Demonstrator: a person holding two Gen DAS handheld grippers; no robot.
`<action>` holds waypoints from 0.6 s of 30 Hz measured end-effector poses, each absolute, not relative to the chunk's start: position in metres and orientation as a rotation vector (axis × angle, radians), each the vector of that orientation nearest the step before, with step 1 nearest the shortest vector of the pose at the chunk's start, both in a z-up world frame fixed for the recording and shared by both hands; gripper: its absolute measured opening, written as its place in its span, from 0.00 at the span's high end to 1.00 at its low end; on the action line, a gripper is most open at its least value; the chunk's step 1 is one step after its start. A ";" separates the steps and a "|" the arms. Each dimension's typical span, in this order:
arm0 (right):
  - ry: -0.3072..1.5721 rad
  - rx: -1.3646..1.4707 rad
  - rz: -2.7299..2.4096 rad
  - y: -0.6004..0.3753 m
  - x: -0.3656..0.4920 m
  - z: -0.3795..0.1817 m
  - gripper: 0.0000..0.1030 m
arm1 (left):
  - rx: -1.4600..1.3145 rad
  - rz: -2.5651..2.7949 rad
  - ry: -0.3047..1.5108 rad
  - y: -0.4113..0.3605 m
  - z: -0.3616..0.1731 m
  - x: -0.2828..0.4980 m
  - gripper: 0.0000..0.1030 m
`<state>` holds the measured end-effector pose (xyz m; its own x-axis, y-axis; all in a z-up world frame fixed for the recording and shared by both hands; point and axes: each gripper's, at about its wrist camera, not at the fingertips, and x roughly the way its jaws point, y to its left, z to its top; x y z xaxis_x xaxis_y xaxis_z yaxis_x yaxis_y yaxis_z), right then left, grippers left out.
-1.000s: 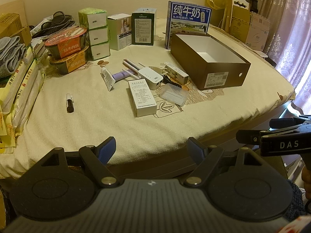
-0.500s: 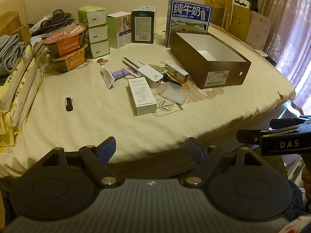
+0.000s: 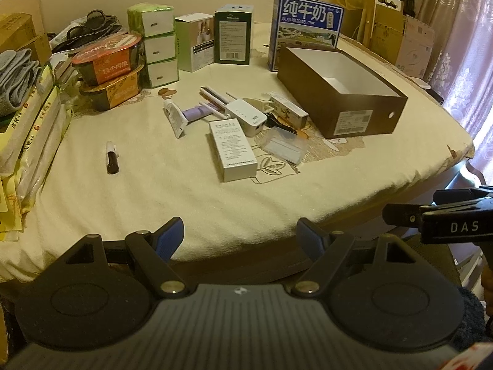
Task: Organize rigid objects
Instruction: 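Move right tool to the clear plastic box while left tool approaches the brown spray bottle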
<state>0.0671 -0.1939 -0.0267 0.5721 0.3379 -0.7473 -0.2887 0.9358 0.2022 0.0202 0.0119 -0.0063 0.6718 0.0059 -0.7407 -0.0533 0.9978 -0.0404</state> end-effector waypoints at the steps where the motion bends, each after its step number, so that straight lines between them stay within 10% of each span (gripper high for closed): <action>1: 0.886 0.063 0.370 -0.193 0.067 -0.026 0.02 | -0.061 0.037 0.832 0.014 -0.007 0.022 0.25; 18: 0.810 0.116 0.464 -0.167 0.148 -0.052 0.02 | -0.096 0.107 0.876 0.064 -0.034 0.075 0.25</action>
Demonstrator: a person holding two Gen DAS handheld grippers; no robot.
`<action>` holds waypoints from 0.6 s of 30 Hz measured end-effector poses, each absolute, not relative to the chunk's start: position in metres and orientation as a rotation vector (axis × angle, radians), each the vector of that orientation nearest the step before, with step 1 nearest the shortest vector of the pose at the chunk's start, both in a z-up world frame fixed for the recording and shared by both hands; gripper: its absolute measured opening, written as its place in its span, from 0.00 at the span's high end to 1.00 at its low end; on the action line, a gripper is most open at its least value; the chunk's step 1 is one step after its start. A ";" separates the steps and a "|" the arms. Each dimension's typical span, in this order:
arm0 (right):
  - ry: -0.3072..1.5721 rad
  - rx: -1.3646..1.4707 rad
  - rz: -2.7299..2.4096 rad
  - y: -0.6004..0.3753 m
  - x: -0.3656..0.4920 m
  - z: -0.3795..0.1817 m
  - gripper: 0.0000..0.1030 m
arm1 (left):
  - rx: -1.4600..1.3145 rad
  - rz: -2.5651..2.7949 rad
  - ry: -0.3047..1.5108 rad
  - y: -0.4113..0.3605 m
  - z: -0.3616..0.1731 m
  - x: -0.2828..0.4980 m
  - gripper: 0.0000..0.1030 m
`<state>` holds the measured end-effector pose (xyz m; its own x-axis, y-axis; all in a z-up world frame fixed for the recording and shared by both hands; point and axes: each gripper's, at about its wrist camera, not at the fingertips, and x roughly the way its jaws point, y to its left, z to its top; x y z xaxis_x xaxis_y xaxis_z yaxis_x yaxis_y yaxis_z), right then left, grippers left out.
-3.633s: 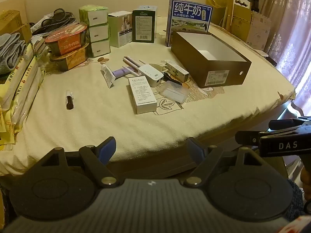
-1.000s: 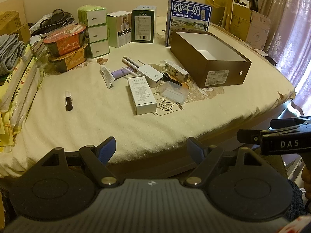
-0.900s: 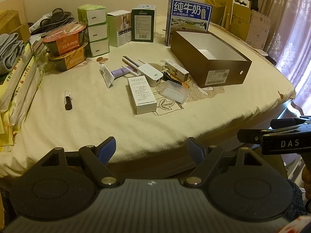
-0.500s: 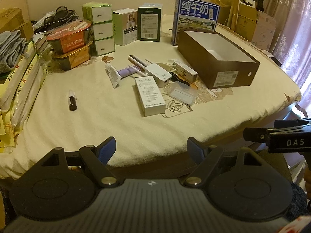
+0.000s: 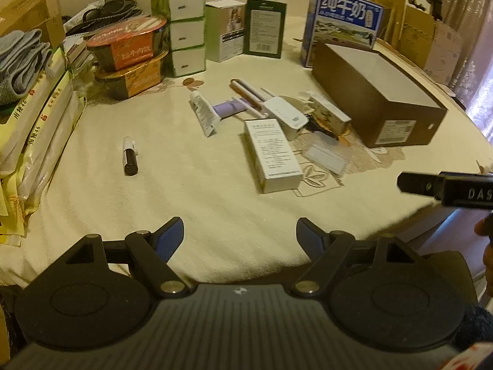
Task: Organize rigid objects
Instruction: 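Move right tool to the clear plastic box while left tool approaches the brown spray bottle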
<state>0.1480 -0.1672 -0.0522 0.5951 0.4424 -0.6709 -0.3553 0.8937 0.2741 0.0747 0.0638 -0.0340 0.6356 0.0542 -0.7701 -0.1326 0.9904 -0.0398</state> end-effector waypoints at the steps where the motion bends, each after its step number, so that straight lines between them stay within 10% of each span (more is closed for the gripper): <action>1: 0.806 0.118 0.468 -0.166 0.155 -0.054 0.02 | -0.100 0.111 0.877 0.068 -0.037 0.080 0.25; 18: 0.817 -0.068 0.703 -0.140 0.284 -0.122 0.18 | -0.157 0.213 0.899 0.123 -0.082 0.143 0.25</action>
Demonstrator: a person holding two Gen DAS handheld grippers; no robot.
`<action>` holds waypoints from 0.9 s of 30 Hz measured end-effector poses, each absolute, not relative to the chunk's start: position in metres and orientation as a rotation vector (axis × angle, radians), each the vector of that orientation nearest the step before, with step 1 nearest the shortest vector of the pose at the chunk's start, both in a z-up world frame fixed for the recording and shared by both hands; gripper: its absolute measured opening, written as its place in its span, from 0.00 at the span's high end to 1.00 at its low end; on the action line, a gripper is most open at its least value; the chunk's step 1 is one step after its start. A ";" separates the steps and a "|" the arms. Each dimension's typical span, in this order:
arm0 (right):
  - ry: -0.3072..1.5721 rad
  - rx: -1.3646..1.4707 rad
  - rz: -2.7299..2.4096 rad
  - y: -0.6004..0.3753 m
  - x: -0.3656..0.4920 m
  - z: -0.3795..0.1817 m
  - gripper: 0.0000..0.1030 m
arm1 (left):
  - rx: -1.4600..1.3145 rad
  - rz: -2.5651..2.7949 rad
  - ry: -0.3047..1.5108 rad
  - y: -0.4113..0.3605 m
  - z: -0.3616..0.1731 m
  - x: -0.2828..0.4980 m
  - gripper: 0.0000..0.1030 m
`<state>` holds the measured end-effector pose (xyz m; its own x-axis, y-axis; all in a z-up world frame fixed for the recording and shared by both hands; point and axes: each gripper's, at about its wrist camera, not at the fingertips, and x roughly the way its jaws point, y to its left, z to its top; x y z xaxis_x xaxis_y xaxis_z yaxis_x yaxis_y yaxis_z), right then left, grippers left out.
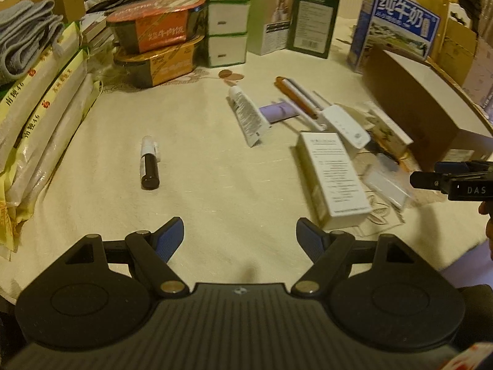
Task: Organize rigid objects
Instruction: 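Move right tool to the clear plastic box while left tool approaches the brown spray bottle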
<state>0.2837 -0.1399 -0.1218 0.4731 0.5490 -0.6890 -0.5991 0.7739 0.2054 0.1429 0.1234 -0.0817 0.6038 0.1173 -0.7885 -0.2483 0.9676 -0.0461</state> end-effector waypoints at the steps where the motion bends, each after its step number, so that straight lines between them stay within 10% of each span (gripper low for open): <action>1: 0.819 -0.086 0.711 -0.138 0.289 -0.126 0.19 | -0.161 0.216 0.903 0.126 -0.085 0.145 0.25; 27: 0.858 -0.152 0.662 -0.109 0.321 -0.151 0.49 | -0.161 0.287 0.910 0.190 -0.130 0.185 0.34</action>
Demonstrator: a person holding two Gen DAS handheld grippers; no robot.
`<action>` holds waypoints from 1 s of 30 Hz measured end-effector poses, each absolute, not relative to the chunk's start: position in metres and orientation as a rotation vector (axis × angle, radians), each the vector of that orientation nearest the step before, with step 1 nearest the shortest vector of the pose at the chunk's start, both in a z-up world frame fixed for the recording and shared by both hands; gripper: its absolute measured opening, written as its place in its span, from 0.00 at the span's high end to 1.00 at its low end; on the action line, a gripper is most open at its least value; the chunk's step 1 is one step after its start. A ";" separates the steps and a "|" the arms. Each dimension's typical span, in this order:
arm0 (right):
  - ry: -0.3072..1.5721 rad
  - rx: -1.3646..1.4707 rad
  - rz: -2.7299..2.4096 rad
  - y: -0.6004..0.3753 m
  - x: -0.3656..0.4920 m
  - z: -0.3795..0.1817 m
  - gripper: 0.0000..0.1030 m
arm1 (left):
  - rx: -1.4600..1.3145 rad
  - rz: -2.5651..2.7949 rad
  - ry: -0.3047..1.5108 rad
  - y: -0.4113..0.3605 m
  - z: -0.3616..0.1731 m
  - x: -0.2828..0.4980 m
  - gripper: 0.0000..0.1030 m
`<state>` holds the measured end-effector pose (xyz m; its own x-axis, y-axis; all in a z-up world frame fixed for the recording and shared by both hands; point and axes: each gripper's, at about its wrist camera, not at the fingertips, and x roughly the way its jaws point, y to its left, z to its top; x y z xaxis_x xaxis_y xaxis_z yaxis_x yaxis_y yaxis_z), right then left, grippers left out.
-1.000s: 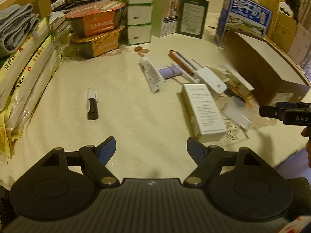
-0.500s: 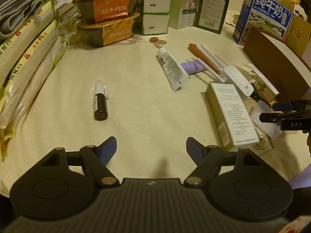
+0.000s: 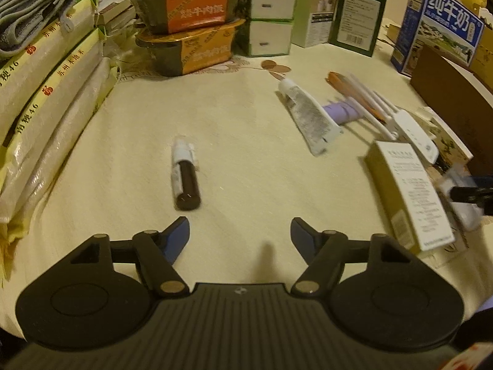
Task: Organize rigid objects
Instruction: 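Move right tool to the clear plastic box while left tool approaches the brown spray bottle, then close right tool on the clear plastic box while left tool grasps the brown spray bottle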
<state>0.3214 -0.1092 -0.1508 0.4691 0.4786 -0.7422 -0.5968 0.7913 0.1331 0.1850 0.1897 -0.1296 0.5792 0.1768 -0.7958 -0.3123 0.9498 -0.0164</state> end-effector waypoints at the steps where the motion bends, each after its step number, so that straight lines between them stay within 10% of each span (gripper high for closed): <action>1: 0.857 -0.124 0.645 -0.111 0.321 -0.147 0.49 | -0.156 0.296 0.908 0.194 -0.130 0.188 0.35; 20: 0.882 -0.050 0.513 -0.090 0.347 -0.121 0.49 | -0.133 0.345 1.005 0.259 -0.164 0.251 0.77; 30: 0.886 -0.038 0.547 -0.085 0.361 -0.113 0.49 | -0.112 0.362 1.006 0.251 -0.149 0.261 0.79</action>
